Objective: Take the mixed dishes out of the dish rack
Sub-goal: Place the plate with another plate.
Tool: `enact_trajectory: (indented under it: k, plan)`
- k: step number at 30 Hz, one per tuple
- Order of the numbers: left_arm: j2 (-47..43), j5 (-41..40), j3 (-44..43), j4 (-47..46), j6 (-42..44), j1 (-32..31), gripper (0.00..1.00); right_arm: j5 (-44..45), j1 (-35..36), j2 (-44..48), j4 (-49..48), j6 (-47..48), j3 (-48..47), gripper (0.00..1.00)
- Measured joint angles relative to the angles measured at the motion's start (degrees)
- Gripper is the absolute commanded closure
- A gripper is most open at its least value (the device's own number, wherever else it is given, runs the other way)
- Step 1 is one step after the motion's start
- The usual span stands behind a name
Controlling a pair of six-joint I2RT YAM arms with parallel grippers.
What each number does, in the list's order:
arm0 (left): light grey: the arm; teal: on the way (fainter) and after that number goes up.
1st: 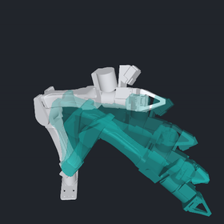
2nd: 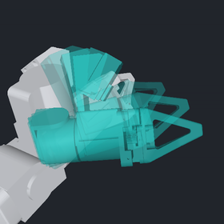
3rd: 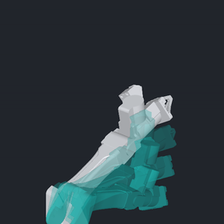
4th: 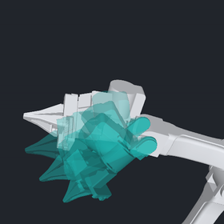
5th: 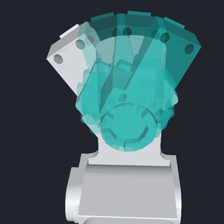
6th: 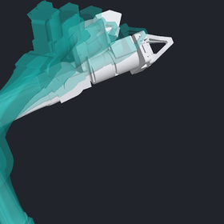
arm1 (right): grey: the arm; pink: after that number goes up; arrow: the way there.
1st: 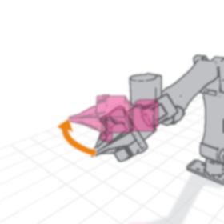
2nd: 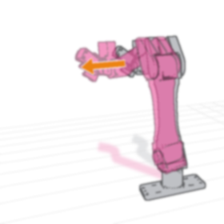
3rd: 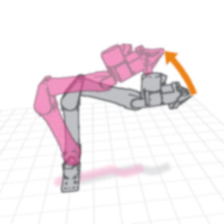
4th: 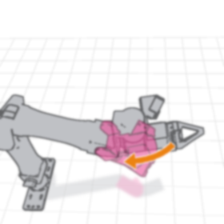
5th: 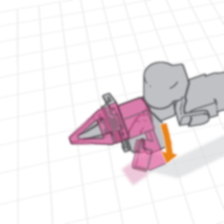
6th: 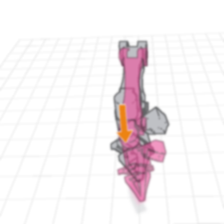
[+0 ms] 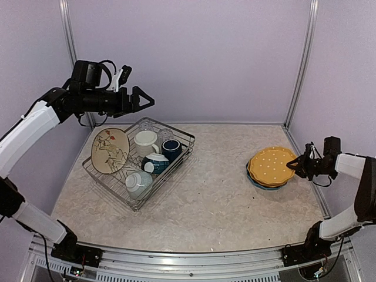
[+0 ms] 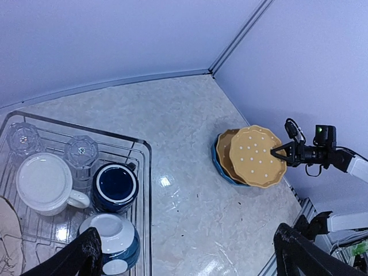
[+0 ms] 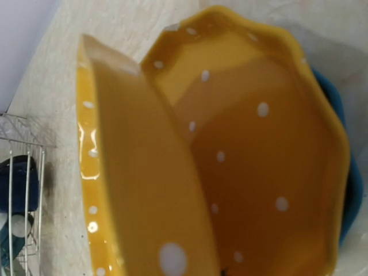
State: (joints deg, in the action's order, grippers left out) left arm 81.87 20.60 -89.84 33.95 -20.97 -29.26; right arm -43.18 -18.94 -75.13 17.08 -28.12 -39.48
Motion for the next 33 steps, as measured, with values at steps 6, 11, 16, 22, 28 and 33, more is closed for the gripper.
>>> enact_trajectory:
  k: [6,11,16,22,28,33]
  plan:
    - [-3.63,-4.59,0.57,2.73,4.52,0.42,0.01,1.03,-0.04,-0.50,0.20,-0.24,-0.50,1.00]
    - [-6.23,-6.29,2.21,3.02,6.19,0.70,0.01,1.46,-0.04,-1.40,0.20,-0.63,-1.14,1.00]
    - [-7.93,-7.69,3.58,3.32,7.02,1.05,0.01,2.08,-0.04,-1.60,-0.13,-1.18,-1.66,1.00]
    - [-8.98,-8.22,4.11,3.50,7.37,1.42,0.01,2.40,-0.04,-3.50,-1.44,-1.81,-1.73,1.00]
    - [-9.14,-8.17,4.46,3.52,7.21,2.75,0.01,2.99,-0.04,-4.87,-3.15,-2.43,-1.73,1.00]
    - [-9.14,-7.96,4.66,3.50,6.88,3.58,0.01,3.43,0.00,-6.12,-4.17,-2.84,-1.73,1.00]
